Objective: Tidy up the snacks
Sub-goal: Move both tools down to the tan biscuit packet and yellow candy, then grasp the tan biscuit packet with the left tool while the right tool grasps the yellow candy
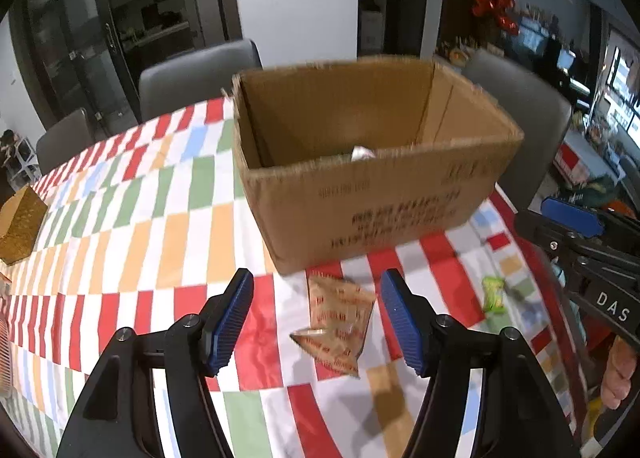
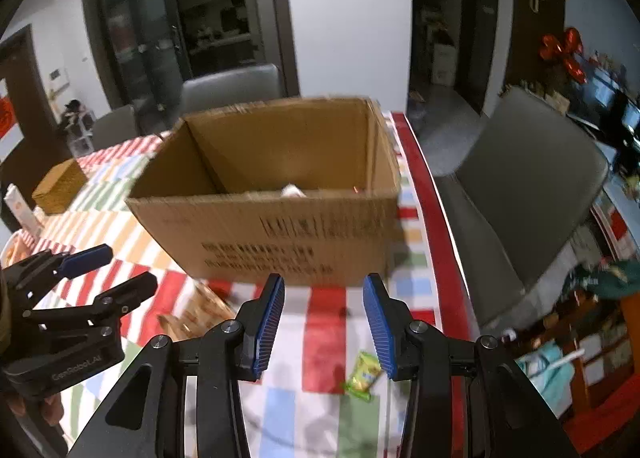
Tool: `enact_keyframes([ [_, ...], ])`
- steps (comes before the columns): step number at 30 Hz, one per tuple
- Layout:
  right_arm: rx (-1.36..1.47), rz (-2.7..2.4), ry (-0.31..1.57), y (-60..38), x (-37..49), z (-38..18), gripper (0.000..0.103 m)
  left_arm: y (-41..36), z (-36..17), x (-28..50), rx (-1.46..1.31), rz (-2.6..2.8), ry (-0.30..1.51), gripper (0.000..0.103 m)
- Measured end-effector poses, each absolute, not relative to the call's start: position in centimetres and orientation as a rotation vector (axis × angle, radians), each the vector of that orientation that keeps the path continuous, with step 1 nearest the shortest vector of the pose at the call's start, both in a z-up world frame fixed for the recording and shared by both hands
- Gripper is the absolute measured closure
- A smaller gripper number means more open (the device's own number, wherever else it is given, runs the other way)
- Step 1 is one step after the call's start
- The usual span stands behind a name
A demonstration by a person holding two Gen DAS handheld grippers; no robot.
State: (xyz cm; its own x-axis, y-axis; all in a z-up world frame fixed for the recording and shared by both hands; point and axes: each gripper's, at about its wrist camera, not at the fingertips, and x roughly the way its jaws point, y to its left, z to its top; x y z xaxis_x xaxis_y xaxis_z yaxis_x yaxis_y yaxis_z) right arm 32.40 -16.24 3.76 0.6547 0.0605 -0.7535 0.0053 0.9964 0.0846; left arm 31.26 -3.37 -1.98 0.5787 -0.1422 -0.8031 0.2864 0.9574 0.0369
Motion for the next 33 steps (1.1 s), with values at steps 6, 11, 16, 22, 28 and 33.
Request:
enact_keyframes([
  [6, 0.122, -0.014, 0.939, -17.3, 31.5, 0.5, 0.061, -4.3, -4.6, 31.0, 0.223, -0.265, 0.986, 0.035],
  [11, 0.163, -0.046, 1.002, -18.3, 30.9, -1.9, 0.061, -4.8, -6.4, 30.7, 0.262, -0.264, 1.019, 0.031],
  [16, 0.169, -0.059, 1.042, -18.6, 30.6, -3.5, 0.061, -5.3, -7.7, 30.6, 0.310, -0.262, 1.032, 0.028],
  [22, 0.179, -0.084, 1.075, -19.1, 30.4, -5.1, 0.061, -6.0, -8.9, 31.1, 0.354, -0.256, 1.060, 0.027],
  [28, 0.178, -0.082, 1.099, -19.4, 30.7, -6.4, 0.061, -6.5, -10.0, 31.8, 0.356, -0.253, 1.089, 0.027],
  [33, 0.188, -0.066, 1.114, -19.7, 31.0, -7.3, 0.061, -6.7, -10.3, 32.3, 0.329, -0.271, 1.107, 0.034],
])
